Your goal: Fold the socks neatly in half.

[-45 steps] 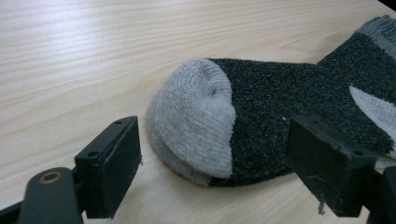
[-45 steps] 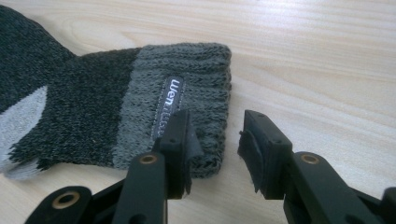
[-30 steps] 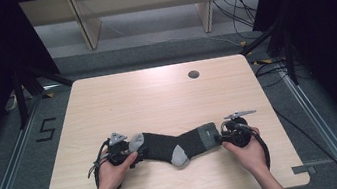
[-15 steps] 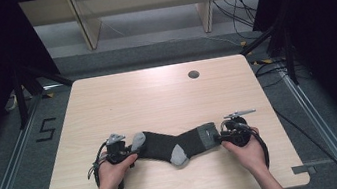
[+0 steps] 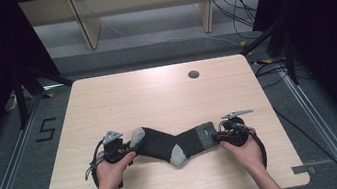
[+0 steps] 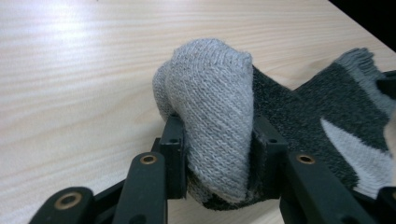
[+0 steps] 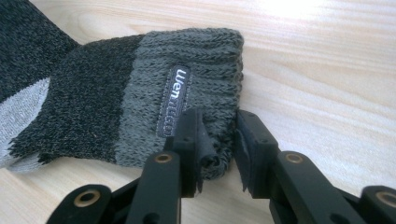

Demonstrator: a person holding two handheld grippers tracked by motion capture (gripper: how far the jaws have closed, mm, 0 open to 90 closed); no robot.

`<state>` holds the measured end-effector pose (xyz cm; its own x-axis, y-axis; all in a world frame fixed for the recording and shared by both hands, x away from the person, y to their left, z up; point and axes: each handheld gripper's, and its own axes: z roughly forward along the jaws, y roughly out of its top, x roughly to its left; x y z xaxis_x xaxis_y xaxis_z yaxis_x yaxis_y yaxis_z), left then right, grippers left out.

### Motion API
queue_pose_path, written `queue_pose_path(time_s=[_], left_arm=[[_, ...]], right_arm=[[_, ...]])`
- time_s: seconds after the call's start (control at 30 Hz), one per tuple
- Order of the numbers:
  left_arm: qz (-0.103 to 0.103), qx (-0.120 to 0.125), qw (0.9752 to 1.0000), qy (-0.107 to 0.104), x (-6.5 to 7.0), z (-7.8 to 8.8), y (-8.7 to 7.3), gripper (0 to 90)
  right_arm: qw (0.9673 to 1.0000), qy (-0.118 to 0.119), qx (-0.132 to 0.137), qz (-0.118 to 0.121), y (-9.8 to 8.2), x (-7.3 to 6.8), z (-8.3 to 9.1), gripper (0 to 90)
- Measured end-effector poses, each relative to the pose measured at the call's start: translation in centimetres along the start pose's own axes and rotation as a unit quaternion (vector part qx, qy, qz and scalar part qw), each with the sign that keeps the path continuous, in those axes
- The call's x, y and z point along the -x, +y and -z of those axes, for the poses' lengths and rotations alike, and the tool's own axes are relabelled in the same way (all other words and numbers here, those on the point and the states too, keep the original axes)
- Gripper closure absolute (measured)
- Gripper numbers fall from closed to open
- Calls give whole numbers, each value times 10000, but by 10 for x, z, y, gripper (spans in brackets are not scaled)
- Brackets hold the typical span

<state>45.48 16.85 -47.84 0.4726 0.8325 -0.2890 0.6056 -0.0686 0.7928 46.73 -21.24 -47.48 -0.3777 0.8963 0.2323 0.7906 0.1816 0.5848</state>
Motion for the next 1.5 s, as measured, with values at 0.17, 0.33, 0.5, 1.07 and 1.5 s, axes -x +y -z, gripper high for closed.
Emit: queue_pose_path(time_s=[0.17, 0.33, 0.5, 1.07, 1.5], left_arm=[[-91, 66, 9999, -47, 3, 6, 6, 635], [-18, 129, 9999, -75, 1, 11, 10, 636], [75, 202, 9997, -75, 3, 12, 10, 635], [72, 340, 9994, -51, 2, 19, 19, 639], [38, 359, 9993, -11, 3, 23, 27, 637]], right_arm=[[9997, -57, 83, 202, 1, -2, -1, 730], [9998, 55, 75, 185, 0, -4, -4, 729], [9997, -38, 149, 201, -1, -7, -4, 732], [9996, 95, 160, 217, 1, -12, -8, 735], [9996, 31, 239, 144, 4, -19, -13, 730]])
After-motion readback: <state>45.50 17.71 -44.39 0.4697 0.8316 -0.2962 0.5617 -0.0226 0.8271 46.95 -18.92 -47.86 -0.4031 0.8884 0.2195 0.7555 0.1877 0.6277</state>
